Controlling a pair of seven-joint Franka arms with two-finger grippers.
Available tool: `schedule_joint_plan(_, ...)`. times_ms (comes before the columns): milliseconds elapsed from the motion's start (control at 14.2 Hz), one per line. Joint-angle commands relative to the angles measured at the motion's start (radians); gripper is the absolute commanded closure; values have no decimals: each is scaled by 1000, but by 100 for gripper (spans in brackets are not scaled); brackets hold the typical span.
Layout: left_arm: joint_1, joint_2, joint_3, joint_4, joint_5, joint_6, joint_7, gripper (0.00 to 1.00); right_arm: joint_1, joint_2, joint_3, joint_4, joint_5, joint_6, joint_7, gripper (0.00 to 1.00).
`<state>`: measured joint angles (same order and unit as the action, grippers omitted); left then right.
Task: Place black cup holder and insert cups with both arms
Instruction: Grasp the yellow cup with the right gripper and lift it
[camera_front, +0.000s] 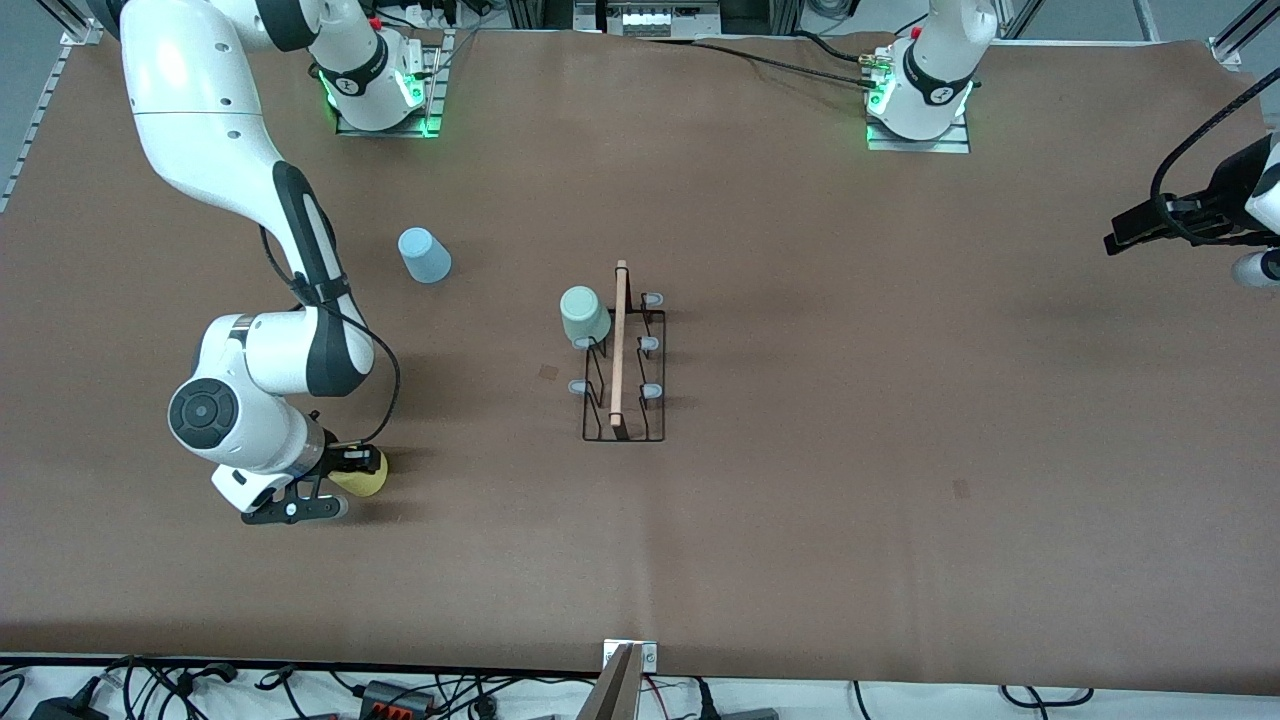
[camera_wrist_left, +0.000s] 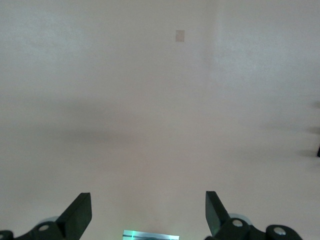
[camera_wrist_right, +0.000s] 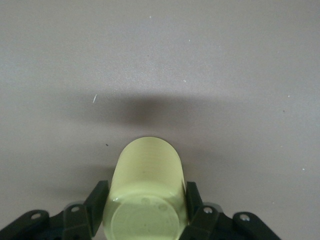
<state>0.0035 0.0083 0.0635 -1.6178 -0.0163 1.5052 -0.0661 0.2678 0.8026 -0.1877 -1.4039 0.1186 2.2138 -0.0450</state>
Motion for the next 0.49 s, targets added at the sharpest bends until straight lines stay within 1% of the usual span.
schedule_joint_plan(0,-7,-2,4,12,21,-16,-6,0,-1,-32,13,32,-8,-95,-18,74)
schedule_joint_plan(140,-7,-2,4,12,21,-16,-6,0,14,-65,20,144,4,-228,-6,74)
schedule_joint_plan(281,-7,-2,4,12,21,-16,-6,0,71,-68,31,264,4,-327,26,74)
schedule_joint_plan(421,-7,-2,4,12,21,-16,-4,0,151,-85,33,287,4,-379,159,74)
